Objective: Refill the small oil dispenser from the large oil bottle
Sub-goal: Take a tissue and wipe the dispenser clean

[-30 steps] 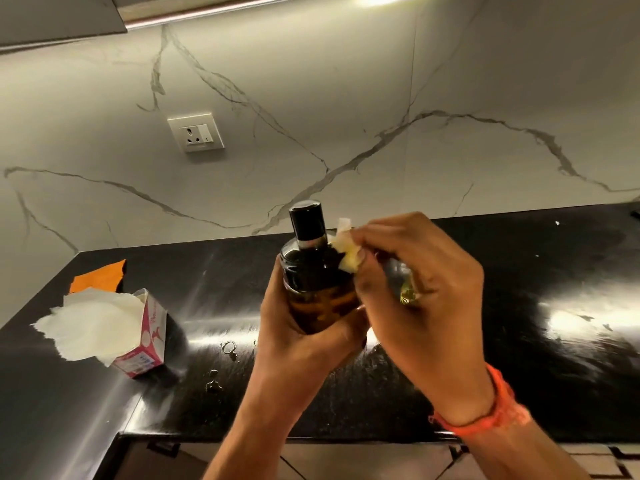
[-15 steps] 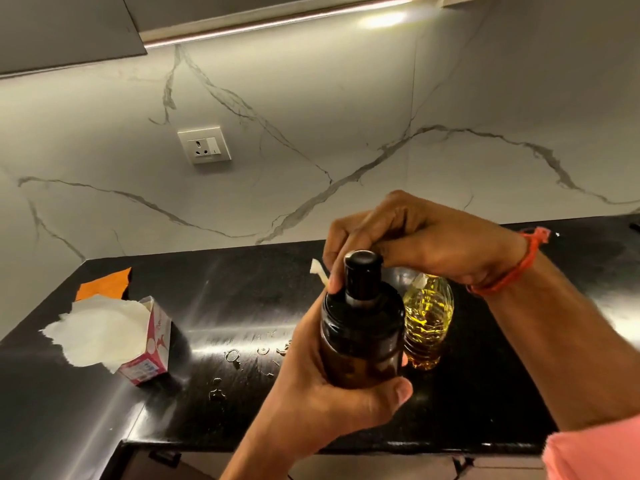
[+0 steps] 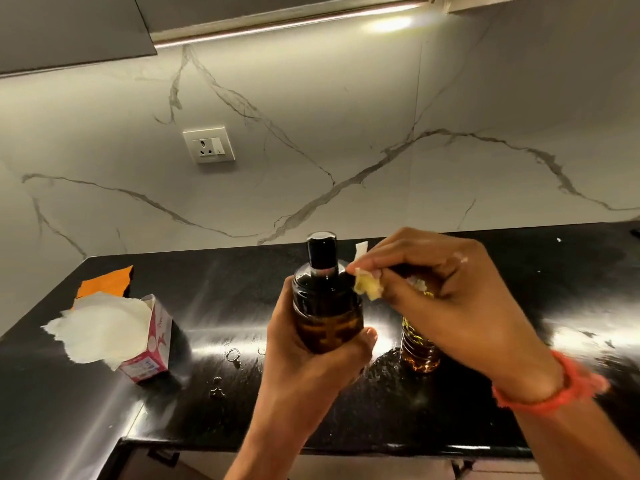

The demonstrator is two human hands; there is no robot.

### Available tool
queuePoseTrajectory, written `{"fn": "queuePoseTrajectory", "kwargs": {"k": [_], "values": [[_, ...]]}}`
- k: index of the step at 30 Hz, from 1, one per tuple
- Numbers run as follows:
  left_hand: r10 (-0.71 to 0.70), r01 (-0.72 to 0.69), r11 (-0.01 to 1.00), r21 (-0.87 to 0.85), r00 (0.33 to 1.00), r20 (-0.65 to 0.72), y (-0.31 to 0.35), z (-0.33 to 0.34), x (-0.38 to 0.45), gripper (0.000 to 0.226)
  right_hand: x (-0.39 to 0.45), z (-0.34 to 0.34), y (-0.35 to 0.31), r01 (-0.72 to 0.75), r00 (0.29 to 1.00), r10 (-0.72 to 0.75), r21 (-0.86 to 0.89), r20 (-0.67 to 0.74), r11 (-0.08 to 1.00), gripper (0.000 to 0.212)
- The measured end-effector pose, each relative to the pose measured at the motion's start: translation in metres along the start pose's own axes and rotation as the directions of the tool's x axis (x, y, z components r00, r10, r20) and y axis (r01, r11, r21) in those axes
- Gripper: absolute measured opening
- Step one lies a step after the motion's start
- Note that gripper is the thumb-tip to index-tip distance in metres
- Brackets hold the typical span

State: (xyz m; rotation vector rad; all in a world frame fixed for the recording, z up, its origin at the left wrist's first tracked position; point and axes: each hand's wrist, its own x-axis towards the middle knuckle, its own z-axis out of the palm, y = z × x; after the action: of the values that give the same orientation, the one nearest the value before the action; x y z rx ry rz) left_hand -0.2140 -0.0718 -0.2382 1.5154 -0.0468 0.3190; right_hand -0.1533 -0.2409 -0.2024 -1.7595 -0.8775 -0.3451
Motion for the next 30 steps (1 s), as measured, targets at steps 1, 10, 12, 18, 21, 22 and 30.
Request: {"fn": "queuePoseTrajectory", "kwargs": {"k": [1, 10, 12, 18, 21, 22, 30], "values": [[0.005, -0.005, 1.0, -0.002, 1.0, -0.009, 0.0, 0.001, 0.0, 0.052, -0.001, 0.005, -0.004, 0.046, 0.998, -0.051, -0.113, -0.039, 0.993, 0.021], [0.069, -0.071, 0.997, -0.028, 0.996, -0.062, 0.001, 0.003, 0.004, 0.047, -0.004, 0.039, -0.03, 0.184, 0.967, -0.249, -0.51, -0.061, 0.84, 0.022], [0.082, -0.081, 0.997, 0.004, 0.995, -0.05, 0.0, 0.004, 0.005, 0.035, -0.002, 0.049, -0.033, 0.193, 0.97, -0.242, -0.509, -0.03, 0.839, 0.021], [-0.037, 0.044, 0.993, -0.11, 0.997, 0.068, 0.004, -0.003, 0.002, 0.041, -0.011, 0.059, -0.022, 0.181, 0.959, -0.252, -0.403, -0.132, 0.897, 0.023], [-0.075, 0.097, 0.976, -0.195, 0.99, 0.117, 0.004, -0.012, 0.005, 0.046, -0.02, 0.058, -0.007, 0.075, 0.944, -0.17, -0.316, -0.284, 0.946, 0.03], [-0.075, 0.108, 0.971, -0.215, 0.985, 0.154, 0.003, -0.014, 0.007, 0.046, -0.022, 0.059, -0.003, 0.05, 0.937, -0.147, -0.293, -0.317, 0.955, 0.031], [-0.068, 0.216, 0.887, -0.407, 0.935, 0.347, 0.008, -0.024, 0.018, 0.057, -0.024, 0.067, 0.002, -0.015, 0.867, -0.012, -0.049, -0.499, 0.999, 0.034]]}}
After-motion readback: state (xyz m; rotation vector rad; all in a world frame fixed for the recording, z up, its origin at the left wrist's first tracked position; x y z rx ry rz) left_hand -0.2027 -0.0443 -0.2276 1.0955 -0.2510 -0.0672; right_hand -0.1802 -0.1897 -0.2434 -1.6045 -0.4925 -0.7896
